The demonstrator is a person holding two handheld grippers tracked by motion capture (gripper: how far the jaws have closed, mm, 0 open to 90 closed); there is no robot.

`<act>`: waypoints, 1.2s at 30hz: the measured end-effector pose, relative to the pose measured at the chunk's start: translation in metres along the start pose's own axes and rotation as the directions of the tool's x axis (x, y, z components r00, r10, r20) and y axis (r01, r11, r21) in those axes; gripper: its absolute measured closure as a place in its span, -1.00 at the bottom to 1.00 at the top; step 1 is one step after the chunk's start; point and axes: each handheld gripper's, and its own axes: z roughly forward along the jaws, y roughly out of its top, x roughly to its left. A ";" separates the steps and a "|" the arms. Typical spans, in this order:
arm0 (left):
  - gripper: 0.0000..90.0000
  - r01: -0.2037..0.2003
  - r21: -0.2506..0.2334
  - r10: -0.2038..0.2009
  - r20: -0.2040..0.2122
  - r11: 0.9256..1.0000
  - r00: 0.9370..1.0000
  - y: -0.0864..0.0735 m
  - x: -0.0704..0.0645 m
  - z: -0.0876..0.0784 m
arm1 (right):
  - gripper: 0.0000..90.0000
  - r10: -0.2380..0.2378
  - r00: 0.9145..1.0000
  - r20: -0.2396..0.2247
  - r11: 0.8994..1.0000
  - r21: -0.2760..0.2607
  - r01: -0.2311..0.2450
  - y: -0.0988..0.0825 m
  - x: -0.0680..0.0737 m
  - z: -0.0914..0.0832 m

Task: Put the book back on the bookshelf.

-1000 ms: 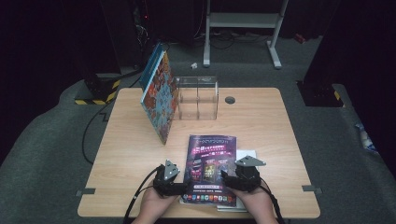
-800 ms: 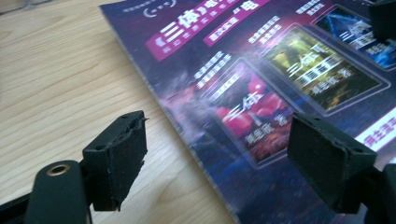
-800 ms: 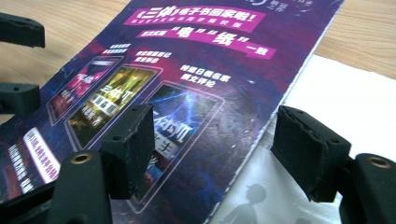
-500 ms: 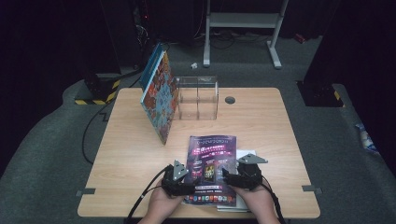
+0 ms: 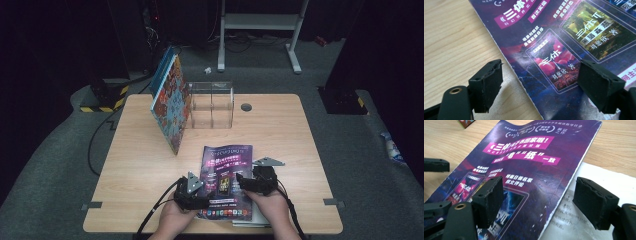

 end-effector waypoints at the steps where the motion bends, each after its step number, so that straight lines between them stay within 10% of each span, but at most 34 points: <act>1: -0.55 0.001 0.001 -0.001 -0.001 1.000 1.000 0.000 0.000 0.000 | -0.49 0.009 1.000 0.002 1.000 0.000 -0.009 0.001 0.000 0.000; 36: -0.49 0.027 0.014 -0.026 -0.041 1.000 0.999 -0.002 0.006 -0.003 | -0.05 0.030 0.999 -0.043 0.998 -0.058 -0.032 0.003 0.008 -0.008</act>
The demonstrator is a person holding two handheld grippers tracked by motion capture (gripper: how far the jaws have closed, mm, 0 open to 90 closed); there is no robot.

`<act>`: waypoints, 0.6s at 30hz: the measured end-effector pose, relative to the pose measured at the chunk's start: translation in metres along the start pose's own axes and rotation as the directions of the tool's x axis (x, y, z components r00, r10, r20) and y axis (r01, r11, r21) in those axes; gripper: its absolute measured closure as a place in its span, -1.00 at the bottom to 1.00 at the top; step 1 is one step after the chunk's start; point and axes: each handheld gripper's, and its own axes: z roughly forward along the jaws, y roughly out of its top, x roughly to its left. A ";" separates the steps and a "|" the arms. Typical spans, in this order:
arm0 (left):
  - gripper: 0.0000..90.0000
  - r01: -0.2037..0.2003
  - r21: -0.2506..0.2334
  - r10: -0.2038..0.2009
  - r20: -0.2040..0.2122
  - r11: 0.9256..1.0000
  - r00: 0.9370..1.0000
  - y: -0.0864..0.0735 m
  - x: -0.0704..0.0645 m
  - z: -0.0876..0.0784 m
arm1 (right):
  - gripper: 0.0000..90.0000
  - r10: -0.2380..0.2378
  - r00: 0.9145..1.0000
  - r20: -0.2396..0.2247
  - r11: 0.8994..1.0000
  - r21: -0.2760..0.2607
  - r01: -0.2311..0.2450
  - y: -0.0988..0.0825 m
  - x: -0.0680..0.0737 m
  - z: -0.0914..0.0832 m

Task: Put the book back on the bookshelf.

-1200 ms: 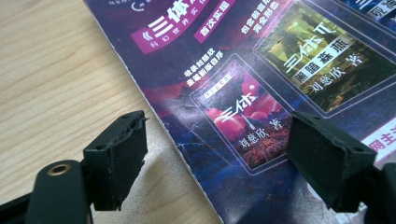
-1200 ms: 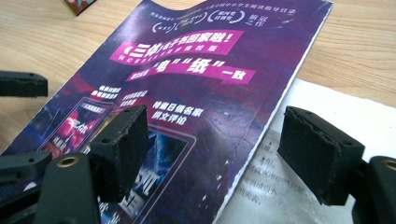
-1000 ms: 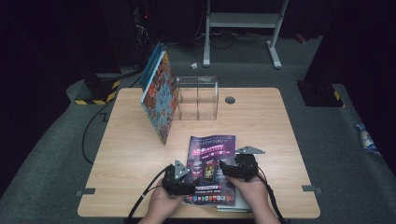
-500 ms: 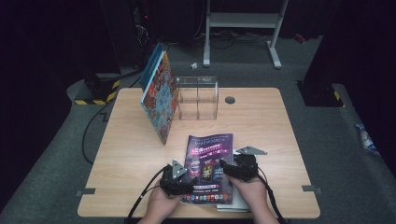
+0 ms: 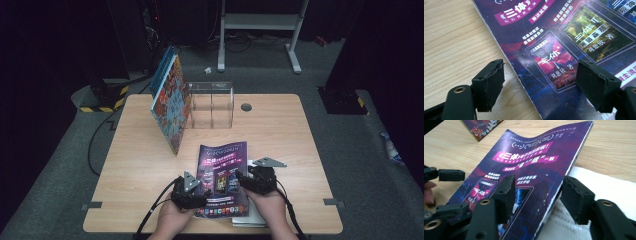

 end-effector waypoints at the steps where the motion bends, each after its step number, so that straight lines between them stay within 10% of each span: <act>1: -0.49 -0.001 0.000 0.001 0.000 1.000 1.000 0.000 0.000 0.000 | -0.09 0.008 1.000 0.001 1.000 0.009 -0.008 0.001 0.000 0.002; 13: -0.48 -0.001 0.001 0.001 0.001 1.000 1.000 0.000 0.001 0.000 | -0.10 0.100 0.995 -0.028 0.994 0.037 -0.099 0.009 -0.006 0.022; 18: -0.48 0.023 0.001 -0.023 0.012 1.000 1.000 -0.001 0.000 0.000 | 0.16 0.031 0.999 -0.022 0.999 0.028 -0.030 0.007 0.002 0.017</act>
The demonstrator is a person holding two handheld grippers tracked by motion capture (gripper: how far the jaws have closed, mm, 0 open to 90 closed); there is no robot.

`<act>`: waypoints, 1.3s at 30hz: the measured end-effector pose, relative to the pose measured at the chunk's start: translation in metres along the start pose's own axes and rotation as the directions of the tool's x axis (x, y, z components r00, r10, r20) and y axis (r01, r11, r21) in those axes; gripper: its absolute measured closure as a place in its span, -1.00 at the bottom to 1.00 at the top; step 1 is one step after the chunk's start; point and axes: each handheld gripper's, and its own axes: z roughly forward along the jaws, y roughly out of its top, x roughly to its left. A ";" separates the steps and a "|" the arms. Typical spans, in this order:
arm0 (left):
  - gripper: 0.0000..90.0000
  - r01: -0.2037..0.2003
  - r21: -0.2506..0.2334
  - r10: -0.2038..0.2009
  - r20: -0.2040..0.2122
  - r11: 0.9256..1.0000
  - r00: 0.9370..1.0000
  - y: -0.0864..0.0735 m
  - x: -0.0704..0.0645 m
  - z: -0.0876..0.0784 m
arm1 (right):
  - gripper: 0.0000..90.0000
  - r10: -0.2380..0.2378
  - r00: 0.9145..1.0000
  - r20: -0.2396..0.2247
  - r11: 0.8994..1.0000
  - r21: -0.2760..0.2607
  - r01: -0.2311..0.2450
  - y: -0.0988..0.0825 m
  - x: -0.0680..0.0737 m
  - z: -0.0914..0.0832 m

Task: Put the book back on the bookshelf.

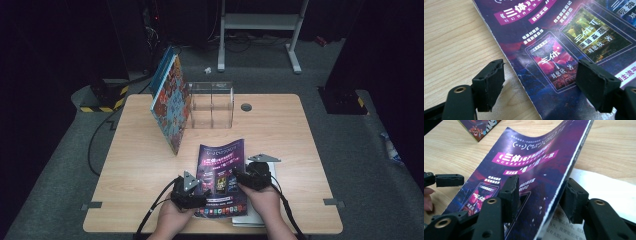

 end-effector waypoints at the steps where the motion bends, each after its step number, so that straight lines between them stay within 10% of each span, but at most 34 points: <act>1: -0.48 0.000 -0.001 0.000 -0.001 1.000 1.000 0.000 0.000 0.000 | 0.17 0.000 1.000 0.003 1.000 -0.002 0.000 0.000 0.000 -0.002; 19: -0.45 -0.006 -0.011 0.006 -0.005 1.000 1.000 -0.001 -0.001 -0.001 | 0.35 0.020 1.000 -0.004 1.000 -0.001 -0.020 0.011 -0.013 0.005; 39: -0.46 -0.002 -0.014 0.003 0.012 1.000 1.000 -0.001 0.000 -0.001 | 0.57 -0.095 0.996 0.004 0.994 -0.063 0.095 0.009 0.006 -0.019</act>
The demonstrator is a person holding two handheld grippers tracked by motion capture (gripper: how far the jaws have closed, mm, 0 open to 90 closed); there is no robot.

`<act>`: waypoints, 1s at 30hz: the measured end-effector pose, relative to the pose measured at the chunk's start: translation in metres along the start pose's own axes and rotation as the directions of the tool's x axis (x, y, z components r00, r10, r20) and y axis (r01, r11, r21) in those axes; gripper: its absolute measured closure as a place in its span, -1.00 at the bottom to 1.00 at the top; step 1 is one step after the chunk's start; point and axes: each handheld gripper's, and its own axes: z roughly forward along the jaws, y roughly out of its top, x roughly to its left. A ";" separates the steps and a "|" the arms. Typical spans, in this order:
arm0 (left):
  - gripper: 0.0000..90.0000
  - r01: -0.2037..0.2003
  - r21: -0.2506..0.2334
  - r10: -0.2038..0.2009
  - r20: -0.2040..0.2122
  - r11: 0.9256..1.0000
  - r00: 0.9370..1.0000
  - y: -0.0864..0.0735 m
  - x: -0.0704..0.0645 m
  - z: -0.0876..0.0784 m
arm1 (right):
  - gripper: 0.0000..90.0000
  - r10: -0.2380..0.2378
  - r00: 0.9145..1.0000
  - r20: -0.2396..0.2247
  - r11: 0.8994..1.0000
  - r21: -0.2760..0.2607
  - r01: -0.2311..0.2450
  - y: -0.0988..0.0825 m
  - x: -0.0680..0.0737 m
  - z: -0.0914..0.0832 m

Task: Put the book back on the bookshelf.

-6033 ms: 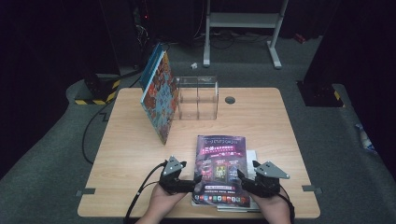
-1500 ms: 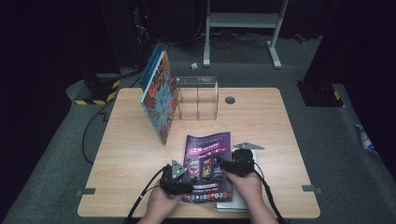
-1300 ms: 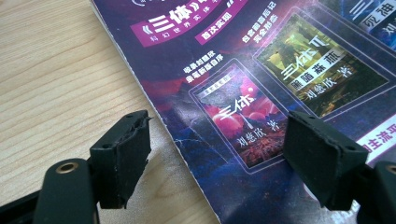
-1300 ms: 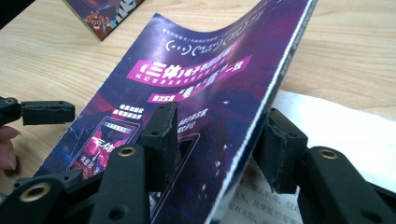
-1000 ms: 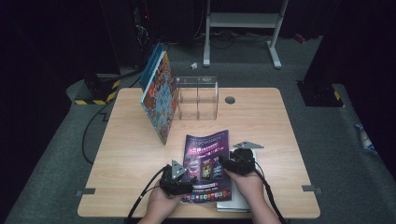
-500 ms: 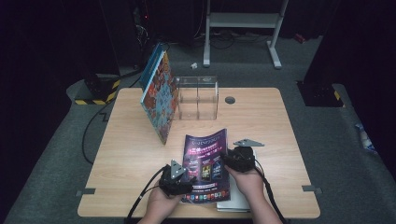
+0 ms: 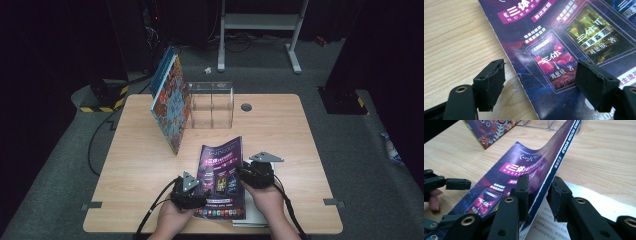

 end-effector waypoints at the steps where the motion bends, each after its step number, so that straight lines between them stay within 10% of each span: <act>1: -0.47 -0.001 -0.001 0.001 0.001 1.000 1.000 0.000 0.000 0.000 | 0.57 0.000 1.000 0.000 1.000 -0.003 0.000 0.000 0.001 -0.002; 18: -0.54 0.053 -0.015 -0.052 0.056 0.998 0.997 0.002 0.004 -0.002 | 0.65 0.001 1.000 -0.029 0.990 -0.140 -0.005 -0.018 0.012 -0.034; 22: -0.67 0.175 -0.023 -0.169 0.180 0.984 0.969 0.010 0.013 0.004 | 0.70 -0.033 0.998 -0.051 0.984 -0.178 0.023 -0.016 0.021 -0.037; 27: -0.76 0.202 -0.027 -0.192 0.206 0.979 0.959 0.012 0.019 0.008 | 0.74 -0.066 0.995 -0.074 0.975 -0.216 0.049 -0.017 0.027 -0.040; 30: -0.81 0.260 -0.010 -0.249 0.253 0.966 0.935 0.012 0.025 0.010 | 0.75 -0.086 0.992 -0.095 0.967 -0.247 0.060 -0.018 0.030 -0.042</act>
